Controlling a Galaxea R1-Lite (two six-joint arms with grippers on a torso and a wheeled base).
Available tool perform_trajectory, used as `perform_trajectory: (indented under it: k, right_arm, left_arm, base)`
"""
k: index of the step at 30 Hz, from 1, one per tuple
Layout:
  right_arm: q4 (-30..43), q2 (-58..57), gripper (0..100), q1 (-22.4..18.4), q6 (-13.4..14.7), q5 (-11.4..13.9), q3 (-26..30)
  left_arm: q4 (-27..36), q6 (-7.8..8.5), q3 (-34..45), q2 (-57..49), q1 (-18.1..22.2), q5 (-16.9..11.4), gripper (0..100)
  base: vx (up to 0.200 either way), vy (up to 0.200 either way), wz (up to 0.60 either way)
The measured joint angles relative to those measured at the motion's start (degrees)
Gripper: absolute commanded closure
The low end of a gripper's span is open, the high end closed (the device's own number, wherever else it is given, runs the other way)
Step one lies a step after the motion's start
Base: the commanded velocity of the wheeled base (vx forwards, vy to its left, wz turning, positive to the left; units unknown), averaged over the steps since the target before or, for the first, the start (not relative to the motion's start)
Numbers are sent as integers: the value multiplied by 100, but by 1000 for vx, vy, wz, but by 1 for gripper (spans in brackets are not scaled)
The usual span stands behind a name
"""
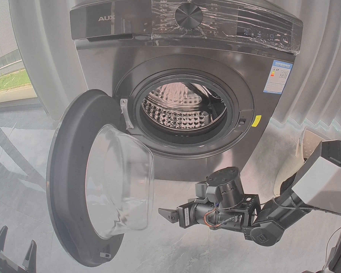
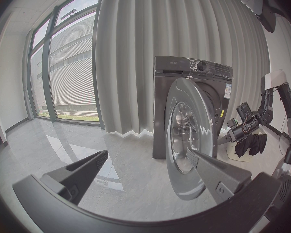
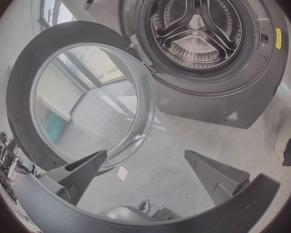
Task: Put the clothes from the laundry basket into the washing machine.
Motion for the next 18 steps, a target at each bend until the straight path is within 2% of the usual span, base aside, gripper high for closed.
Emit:
perform_trajectory:
  k: [12, 18]
  right_arm:
    - [-22, 457, 0, 116, 173, 9, -714]
    - [-473, 774, 0, 282, 219, 16, -1080]
  left_arm:
    - [0, 0, 0, 0, 0, 0, 0]
    - [0, 0, 0, 0, 0, 0, 0]
  base:
    - [0, 0, 0]
    - [0, 0, 0]
